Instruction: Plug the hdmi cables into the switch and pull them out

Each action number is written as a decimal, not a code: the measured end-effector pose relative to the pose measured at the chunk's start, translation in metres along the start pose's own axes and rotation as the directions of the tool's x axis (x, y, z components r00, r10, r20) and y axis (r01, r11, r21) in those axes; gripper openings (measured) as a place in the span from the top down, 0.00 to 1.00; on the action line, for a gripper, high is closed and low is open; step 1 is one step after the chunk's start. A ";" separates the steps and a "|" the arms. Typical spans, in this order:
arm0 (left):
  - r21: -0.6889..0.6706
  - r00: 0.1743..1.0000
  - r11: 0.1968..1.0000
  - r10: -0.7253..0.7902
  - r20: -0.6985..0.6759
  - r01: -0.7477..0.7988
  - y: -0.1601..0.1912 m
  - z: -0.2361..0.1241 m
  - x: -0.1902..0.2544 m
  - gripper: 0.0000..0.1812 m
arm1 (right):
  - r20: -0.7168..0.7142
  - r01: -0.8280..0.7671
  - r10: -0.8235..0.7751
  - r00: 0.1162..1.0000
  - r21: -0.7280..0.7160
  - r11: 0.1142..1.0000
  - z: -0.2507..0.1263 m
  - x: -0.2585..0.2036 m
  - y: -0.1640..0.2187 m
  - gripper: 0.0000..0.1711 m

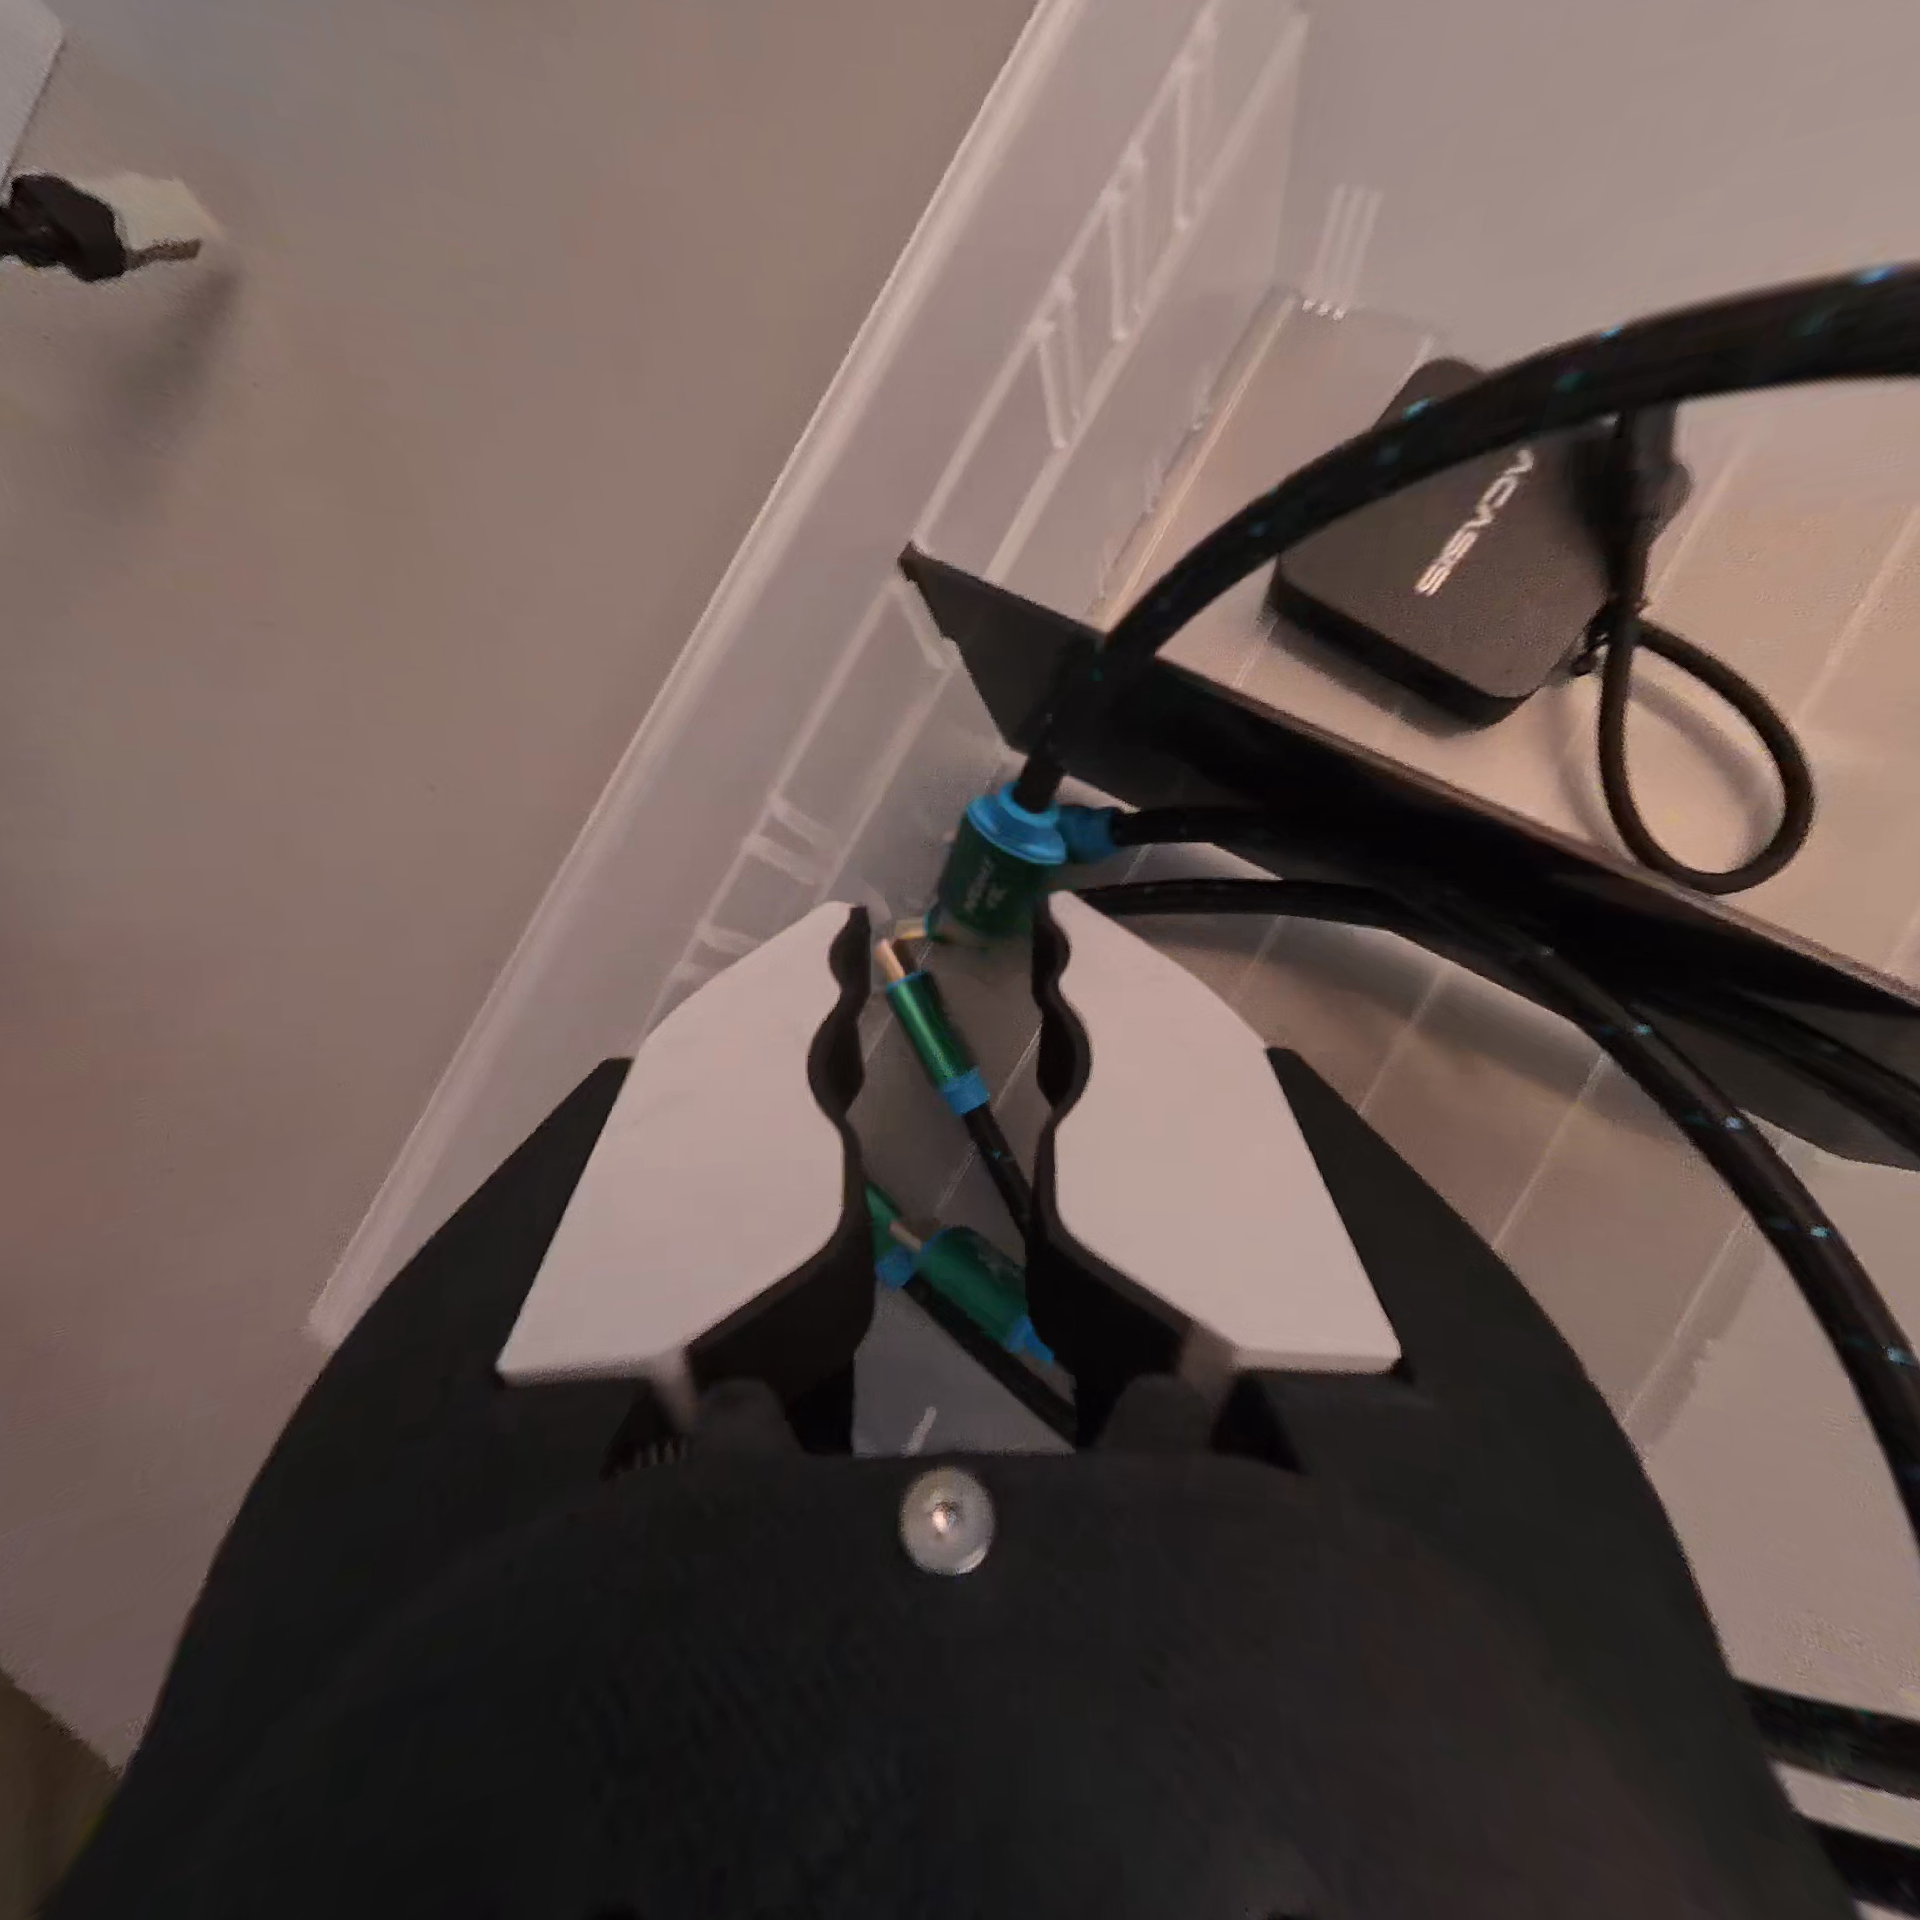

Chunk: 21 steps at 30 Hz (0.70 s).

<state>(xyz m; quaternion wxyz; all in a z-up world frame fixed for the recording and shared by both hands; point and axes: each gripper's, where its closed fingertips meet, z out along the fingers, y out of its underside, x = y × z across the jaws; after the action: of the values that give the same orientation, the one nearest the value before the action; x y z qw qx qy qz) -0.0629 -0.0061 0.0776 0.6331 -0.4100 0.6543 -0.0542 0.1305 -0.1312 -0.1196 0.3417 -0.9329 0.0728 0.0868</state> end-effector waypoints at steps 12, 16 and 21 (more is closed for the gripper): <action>-0.011 1.000 1.000 0.015 -0.013 -0.015 0.000 0.002 0.005 0.87 | -0.582 0.530 -0.448 0.679 -0.033 0.847 -0.141 0.090 -0.062 0.78; -0.013 0.999 0.999 0.029 -0.025 -0.030 -0.001 0.002 0.010 0.87 | -0.515 0.391 -0.418 0.748 -0.167 0.905 -0.124 0.140 -0.038 0.77; -0.023 0.999 0.999 0.023 -0.033 -0.024 0.004 0.004 0.010 0.87 | -0.442 0.260 -0.368 0.818 -0.286 0.922 -0.103 0.151 -0.011 0.95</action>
<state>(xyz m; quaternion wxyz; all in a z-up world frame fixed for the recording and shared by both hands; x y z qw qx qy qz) -0.0600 -0.0084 0.0668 0.6180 -0.4087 0.6700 -0.0459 0.2917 -0.2017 -0.0675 0.2199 -0.9544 -0.0086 -0.2017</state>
